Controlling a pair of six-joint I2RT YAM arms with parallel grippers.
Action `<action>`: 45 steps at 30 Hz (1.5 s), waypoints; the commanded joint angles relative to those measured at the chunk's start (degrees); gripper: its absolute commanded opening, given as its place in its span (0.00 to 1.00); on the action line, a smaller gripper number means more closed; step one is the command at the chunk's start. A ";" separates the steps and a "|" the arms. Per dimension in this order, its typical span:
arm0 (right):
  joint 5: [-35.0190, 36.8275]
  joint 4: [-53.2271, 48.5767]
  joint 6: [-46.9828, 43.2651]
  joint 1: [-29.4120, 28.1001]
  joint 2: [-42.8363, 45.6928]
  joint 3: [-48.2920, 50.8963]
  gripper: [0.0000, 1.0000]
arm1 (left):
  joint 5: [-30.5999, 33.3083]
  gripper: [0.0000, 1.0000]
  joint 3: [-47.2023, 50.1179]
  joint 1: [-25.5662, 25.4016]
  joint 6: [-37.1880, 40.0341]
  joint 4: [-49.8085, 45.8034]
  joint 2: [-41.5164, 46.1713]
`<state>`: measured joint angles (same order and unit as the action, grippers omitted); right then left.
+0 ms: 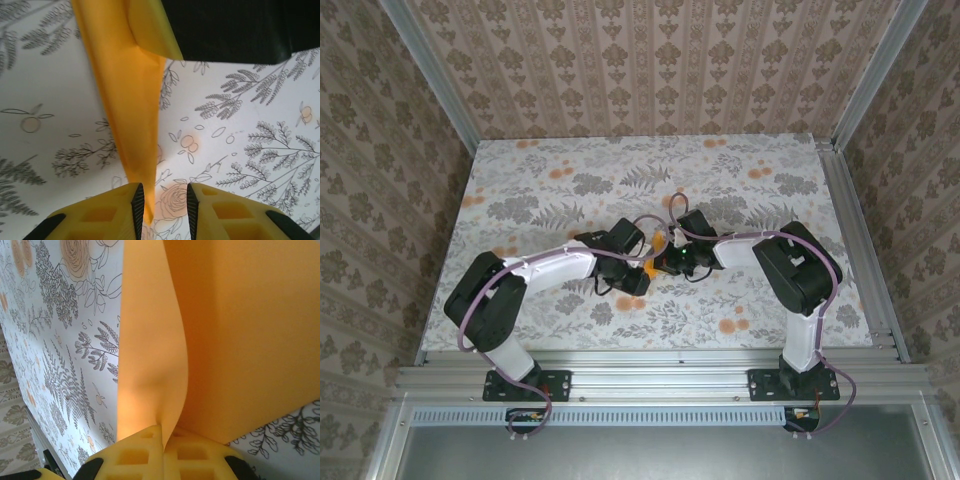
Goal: Fold a paper plane with a square sheet of paper (pick it up from the middle)
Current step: Fold the wing for the fifth time at the center of the table.
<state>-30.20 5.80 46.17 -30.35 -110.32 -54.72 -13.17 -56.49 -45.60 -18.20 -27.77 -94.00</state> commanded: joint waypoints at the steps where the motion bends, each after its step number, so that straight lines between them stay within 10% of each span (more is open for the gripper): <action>1: 5.59 -9.32 -1.09 -1.29 -4.83 2.07 0.00 | 2.70 0.32 -1.92 0.45 1.05 -2.87 0.48; 8: 5.49 -9.14 -1.06 -1.29 -4.92 2.26 0.00 | -8.17 0.20 0.55 0.44 -2.62 4.79 -1.61; 45: 5.50 -9.15 -1.61 -1.29 -5.80 3.04 0.00 | -8.19 0.12 8.08 4.56 0.42 6.24 -2.42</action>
<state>-30.46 6.52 46.15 -30.65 -110.74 -54.83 -21.15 -50.15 -41.58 -19.59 -19.75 -96.62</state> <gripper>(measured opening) 0.068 0.127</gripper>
